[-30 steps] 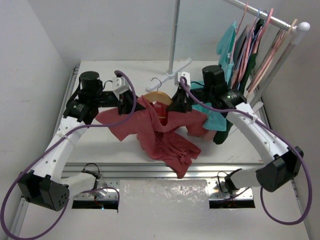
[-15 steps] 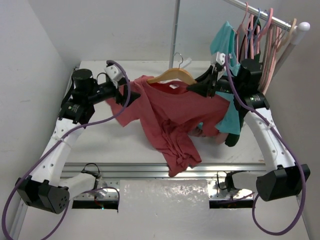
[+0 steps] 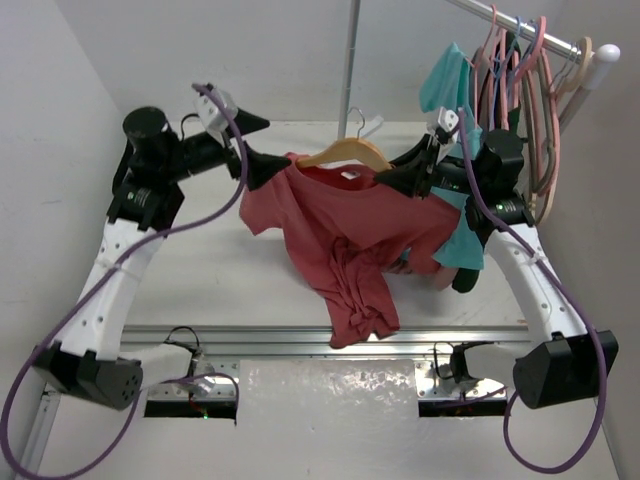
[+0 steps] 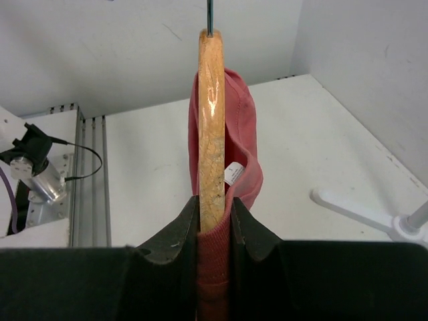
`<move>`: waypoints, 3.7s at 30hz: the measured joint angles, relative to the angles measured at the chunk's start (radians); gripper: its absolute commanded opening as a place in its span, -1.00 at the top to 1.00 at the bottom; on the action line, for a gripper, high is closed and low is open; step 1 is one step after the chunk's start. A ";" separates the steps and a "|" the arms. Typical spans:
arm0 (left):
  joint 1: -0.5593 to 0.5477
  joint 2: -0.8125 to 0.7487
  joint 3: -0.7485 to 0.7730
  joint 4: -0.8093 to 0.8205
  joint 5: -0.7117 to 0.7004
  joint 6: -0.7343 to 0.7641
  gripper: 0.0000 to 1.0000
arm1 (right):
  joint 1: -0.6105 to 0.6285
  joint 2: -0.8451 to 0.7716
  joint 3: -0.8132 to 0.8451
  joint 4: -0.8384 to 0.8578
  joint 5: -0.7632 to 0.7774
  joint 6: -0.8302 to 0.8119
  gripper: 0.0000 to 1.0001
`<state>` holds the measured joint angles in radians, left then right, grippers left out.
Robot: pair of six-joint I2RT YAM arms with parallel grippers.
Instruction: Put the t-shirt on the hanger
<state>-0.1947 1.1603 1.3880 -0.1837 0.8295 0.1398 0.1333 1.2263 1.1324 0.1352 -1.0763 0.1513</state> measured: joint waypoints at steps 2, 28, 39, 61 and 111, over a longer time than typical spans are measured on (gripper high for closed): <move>-0.019 0.069 0.071 0.010 0.042 -0.018 -0.81 | 0.002 -0.010 -0.023 0.022 0.003 0.018 1.00; -0.247 0.451 0.465 -0.362 0.324 0.162 1.00 | 0.012 -0.047 -0.045 0.182 -0.099 0.162 0.47; -0.211 0.331 0.356 -0.200 0.189 0.048 1.00 | 0.024 -0.116 -0.031 -0.055 0.082 -0.064 -0.93; -0.075 0.315 0.393 -0.019 0.398 -0.126 1.00 | 0.091 -0.036 0.283 -0.205 0.206 -0.172 -0.92; -0.120 -0.432 -0.444 -0.127 -1.118 -0.386 -0.99 | 0.275 0.506 1.077 -0.712 1.361 0.067 1.00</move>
<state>-0.3145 0.7280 0.9443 -0.3111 -0.2890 -0.2462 0.4084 1.7325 2.2089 -0.5770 0.2852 0.2184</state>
